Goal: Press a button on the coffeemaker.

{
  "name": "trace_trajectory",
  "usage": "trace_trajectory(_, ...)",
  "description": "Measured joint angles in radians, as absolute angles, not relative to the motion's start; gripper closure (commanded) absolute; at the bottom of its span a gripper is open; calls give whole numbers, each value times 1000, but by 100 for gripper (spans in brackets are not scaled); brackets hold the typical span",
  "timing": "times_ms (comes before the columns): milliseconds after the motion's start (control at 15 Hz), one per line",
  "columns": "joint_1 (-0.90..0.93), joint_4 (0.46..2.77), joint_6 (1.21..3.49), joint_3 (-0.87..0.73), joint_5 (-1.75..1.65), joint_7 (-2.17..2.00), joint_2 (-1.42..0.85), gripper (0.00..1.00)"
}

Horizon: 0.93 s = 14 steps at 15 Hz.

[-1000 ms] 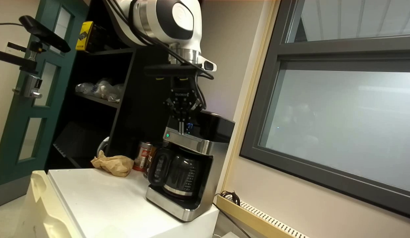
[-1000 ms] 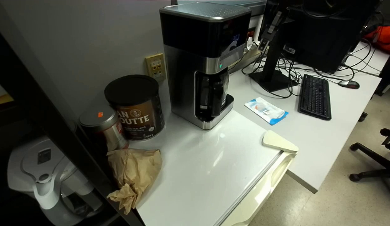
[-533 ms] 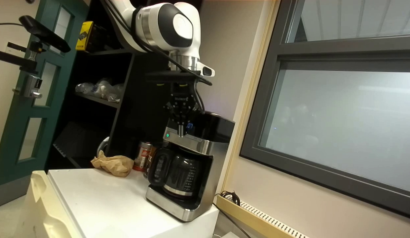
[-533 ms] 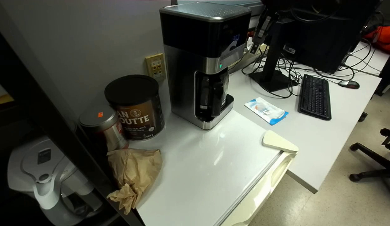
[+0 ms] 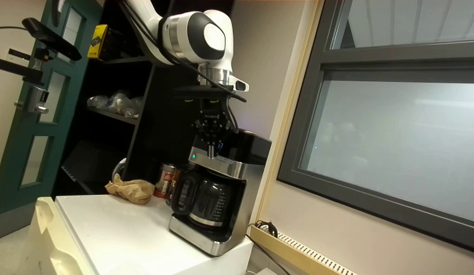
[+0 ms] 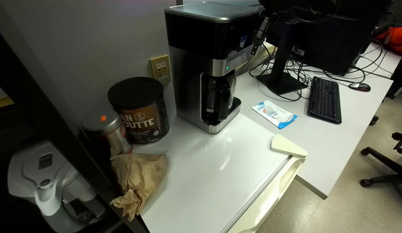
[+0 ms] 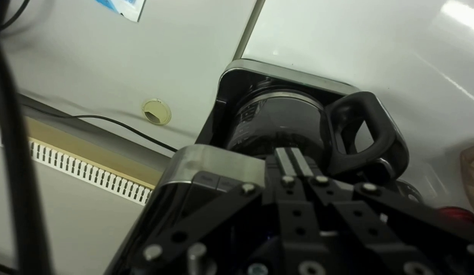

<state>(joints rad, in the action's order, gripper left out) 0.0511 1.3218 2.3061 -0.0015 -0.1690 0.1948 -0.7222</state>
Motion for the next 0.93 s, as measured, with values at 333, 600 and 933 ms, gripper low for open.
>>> trace_trajectory(333, 56, 1253, 2273, -2, -169, 195, -765, 100)
trace_trajectory(600, 59, 1204, 2248, -2, -169, 195, -799, 100)
trace_trajectory(933, 63, 1156, 2215, -2, -169, 195, -831, 100)
